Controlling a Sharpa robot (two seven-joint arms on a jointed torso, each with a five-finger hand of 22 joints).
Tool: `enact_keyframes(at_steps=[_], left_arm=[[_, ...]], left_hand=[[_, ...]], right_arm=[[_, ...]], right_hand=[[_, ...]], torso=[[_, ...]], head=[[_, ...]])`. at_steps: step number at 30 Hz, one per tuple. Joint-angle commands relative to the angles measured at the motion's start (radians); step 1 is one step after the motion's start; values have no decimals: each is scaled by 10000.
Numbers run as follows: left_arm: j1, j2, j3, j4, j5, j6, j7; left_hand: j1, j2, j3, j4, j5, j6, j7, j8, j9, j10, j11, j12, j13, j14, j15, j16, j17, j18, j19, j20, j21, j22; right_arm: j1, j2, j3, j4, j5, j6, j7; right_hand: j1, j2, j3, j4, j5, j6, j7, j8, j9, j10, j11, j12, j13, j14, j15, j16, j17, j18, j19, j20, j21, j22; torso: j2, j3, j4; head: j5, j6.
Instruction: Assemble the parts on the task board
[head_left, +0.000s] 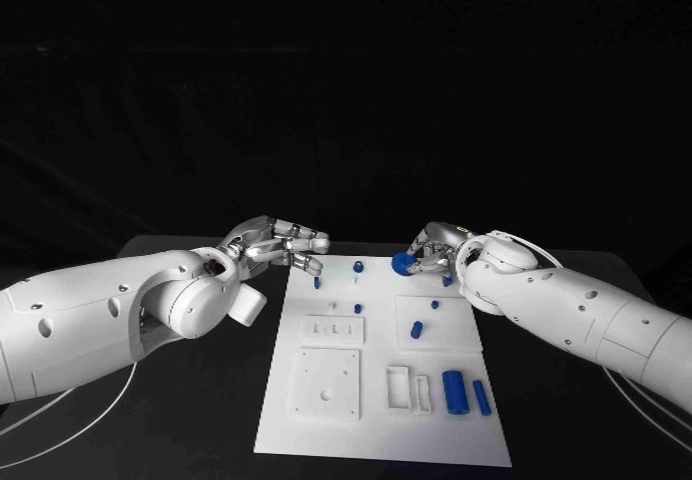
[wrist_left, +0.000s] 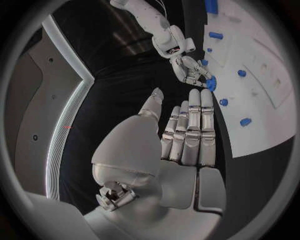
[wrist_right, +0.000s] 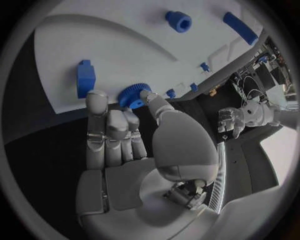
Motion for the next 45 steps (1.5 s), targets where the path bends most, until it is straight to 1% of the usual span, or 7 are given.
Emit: enact_keyframes(at_steps=[1,7,15,21,28,34,45], left_arm=[[14,16,8,17,-38,176,12],[14,17,8,11,-41,194,-15],[14,21,7,6,-63,223,-41],[14,34,7,-12,-85,239,-55],[14,52,3,-37,-95,262,-77],[14,59,1,-49,-103,280,-93],[13,72,-2,-71,-141,313,-133]], left_hand=[[-14,7,3,14,-34,-38,49,13,6,-76,14,27,15,15,10,-34,14,2,24,-18,22,-29],[-14,7,3,14,-34,-38,49,13,6,-76,14,27,15,15,10,-34,14,2,24,-18,22,-29],[-21,-6,-1,25,-39,-90,56,12,4,-90,18,28,15,13,14,-32,14,3,21,-15,23,-42],[-21,-6,-1,25,-39,-90,56,12,4,-90,18,28,15,13,14,-32,14,3,21,-15,23,-42],[-21,-6,-1,25,-39,-90,56,12,4,-90,18,28,15,13,14,-32,14,3,21,-15,23,-42],[-19,-9,6,29,-30,-78,55,14,6,-109,23,28,16,2,19,-35,13,4,14,-10,26,-60],[-29,-13,5,36,-24,-75,58,14,6,-131,29,28,16,-5,24,-37,12,4,11,-6,27,-66]], right_arm=[[-97,-8,-60,-8,10,884,-5],[-97,-18,-60,72,-129,908,-32],[-96,-29,-61,200,-290,896,-91],[-96,-16,-61,274,-427,790,-188],[-95,0,-61,332,-681,683,-337],[-95,5,-62,411,-1004,591,-489],[-94,41,-63,489,-1162,528,-759]], right_hand=[[-99,30,-318,-84,-80,-45,40,26,18,-26,-3,-29,-14,57,25,40,42,71,350,100,-65,49],[-35,132,-813,-73,-84,-69,65,28,20,-22,33,-18,-19,62,49,75,121,99,379,129,-151,146],[7,160,-1233,92,-543,-38,69,29,23,-13,59,8,-17,71,72,87,157,108,394,151,-213,237],[178,174,-1783,588,-888,51,60,34,31,19,74,49,-11,73,84,115,192,126,415,165,-208,332],[112,148,-1750,806,-990,598,-83,34,110,66,-15,87,28,81,27,136,219,61,424,114,-185,370],[79,-6,-2155,1415,-1598,884,-185,37,291,91,-65,73,41,92,-8,160,262,8,428,72,-164,406],[14,-242,-2398,2724,-1753,1008,-260,39,503,143,-112,68,88,105,-46,183,318,-35,438,30,-139,434]], torso=[[1,1,6],[6,5,4],[10,1,2],[13,-2,7],[14,-9,15],[18,-2,2],[17,0,19]], head=[[-14,-11],[-21,-17],[-34,-25],[-48,-21],[-63,-22],[-75,-20],[-95,-7]])
